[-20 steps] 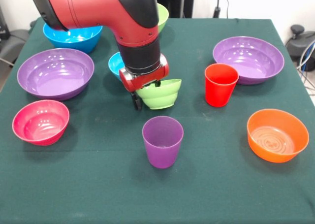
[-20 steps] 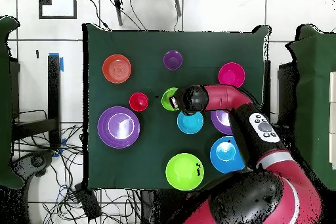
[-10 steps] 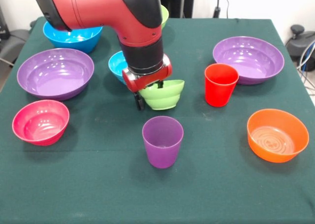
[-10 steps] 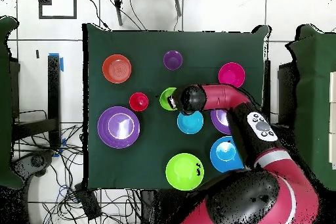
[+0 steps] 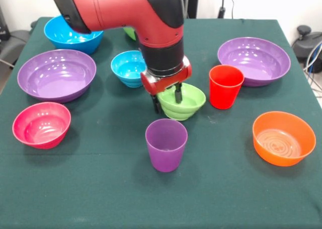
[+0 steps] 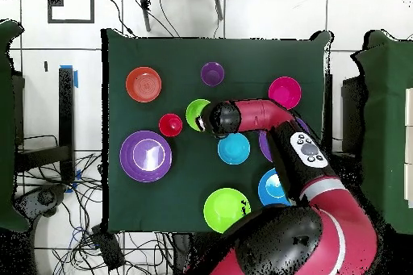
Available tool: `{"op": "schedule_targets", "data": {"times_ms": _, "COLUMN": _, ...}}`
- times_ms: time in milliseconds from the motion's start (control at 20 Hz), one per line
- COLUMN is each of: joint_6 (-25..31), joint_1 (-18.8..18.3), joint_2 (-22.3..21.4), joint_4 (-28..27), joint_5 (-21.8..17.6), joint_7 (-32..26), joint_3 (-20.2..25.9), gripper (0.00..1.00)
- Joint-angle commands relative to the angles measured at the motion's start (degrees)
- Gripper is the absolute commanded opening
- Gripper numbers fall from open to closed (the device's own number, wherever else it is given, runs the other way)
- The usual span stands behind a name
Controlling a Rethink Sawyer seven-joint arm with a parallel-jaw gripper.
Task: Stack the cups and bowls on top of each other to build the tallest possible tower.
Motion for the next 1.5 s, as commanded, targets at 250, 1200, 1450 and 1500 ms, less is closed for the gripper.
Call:
{"op": "schedule_targets", "data": {"times_ms": 250, "joint_6": 1.97, "joint_1": 3.42, "joint_2": -0.28, "joint_4": -5.97, "joint_5": 1.67, "joint_7": 2.57, "joint_3": -0.2, "gripper": 1.0}}
{"op": "schedule_targets", "data": {"times_ms": 1200, "joint_6": 2.94, "joint_1": 1.95, "joint_2": 1.85, "joint_4": -11.38, "joint_5": 0.0, "joint_7": -3.41, "joint_3": 0.05, "gripper": 1.0}}
{"op": "schedule_targets", "data": {"times_ms": 1450, "joint_6": 2.22, "joint_1": 1.51, "joint_2": 3.4, "joint_4": -12.43, "joint_5": -1.75, "joint_7": -5.08, "joint_3": -0.53, "gripper": 1.0}}
{"op": "schedule_targets", "data": {"times_ms": 1500, "joint_6": 2.3, "joint_1": 1.65, "joint_2": 3.73, "joint_4": -12.71, "joint_5": -2.12, "joint_7": -5.24, "joint_3": -0.82, "gripper": 1.0}}
